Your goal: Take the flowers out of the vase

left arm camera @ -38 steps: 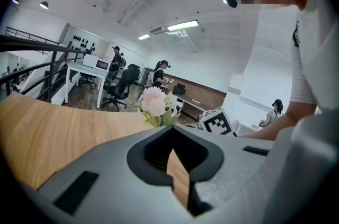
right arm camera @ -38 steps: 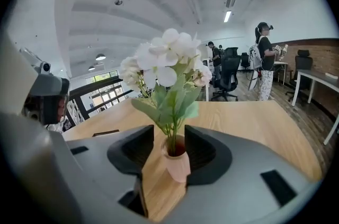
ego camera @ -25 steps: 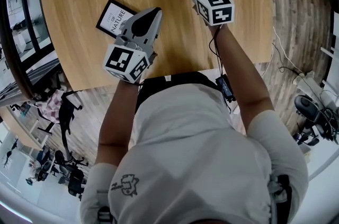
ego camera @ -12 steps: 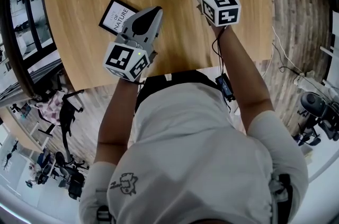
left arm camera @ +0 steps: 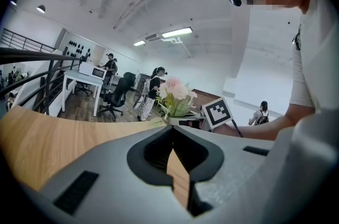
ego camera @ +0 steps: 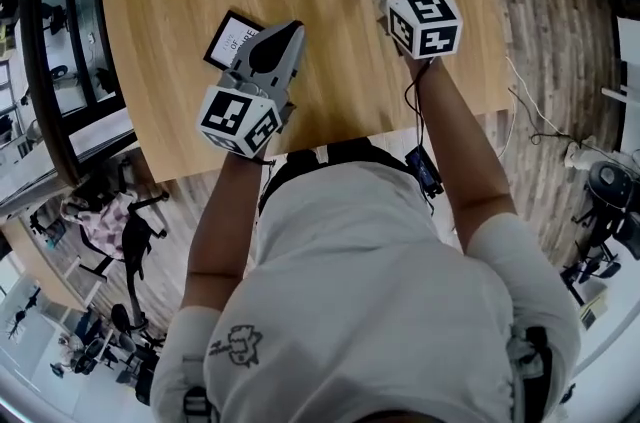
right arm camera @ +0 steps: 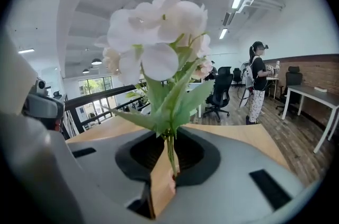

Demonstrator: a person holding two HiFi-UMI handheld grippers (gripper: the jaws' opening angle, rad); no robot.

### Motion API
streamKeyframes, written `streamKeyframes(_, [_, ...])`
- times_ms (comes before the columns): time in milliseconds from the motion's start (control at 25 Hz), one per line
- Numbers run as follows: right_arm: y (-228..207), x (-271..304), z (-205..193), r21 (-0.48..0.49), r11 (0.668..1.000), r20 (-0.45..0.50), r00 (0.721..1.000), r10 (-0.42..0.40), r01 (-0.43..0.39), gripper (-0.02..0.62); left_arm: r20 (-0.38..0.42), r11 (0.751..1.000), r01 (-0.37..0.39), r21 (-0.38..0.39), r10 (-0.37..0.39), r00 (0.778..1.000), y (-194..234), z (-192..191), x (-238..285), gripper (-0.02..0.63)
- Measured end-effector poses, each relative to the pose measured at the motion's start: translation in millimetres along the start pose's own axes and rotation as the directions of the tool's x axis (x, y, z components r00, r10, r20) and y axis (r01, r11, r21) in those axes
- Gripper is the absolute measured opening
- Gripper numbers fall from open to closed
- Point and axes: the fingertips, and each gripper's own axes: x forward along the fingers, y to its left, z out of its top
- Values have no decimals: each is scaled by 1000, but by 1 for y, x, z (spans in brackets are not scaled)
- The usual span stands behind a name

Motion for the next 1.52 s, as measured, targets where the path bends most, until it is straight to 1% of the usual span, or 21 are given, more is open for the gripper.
streamKeyframes(280, [24,-42,26,-3,999,63,997,-40,41,55,33,999,36,31,-37,999,-15,16,-34,5])
streamKeyframes(480, [44,-73,41,20,997,111,991,-70,69,55,49,995,79,62,-82,995,-25,27,-59,5])
streamKeyframes(600, [66,-92,39,28,996,123,989,-84,81,54,47,992,100,73,-104,993,-30,25,-81,5])
streamKeyframes(800, [105,-125,37,70,993,162,981,-104,93,54,42,985,148,90,-152,988,-39,19,-119,5])
streamKeyframes(1000, [152,-162,32,70,992,190,975,-116,105,54,36,976,190,103,-195,980,-54,11,-155,5])
streamKeyframes(1240, [204,-200,23,73,992,208,972,-112,99,54,31,965,235,114,-240,970,-68,3,-185,5])
streamKeyframes(1400, [228,-222,18,81,993,215,972,-97,82,54,28,961,251,116,-256,966,-83,-4,-198,4])
streamKeyframes(1520, [241,-235,12,59,996,215,973,-81,70,54,22,959,257,120,-262,965,-92,-14,-201,5])
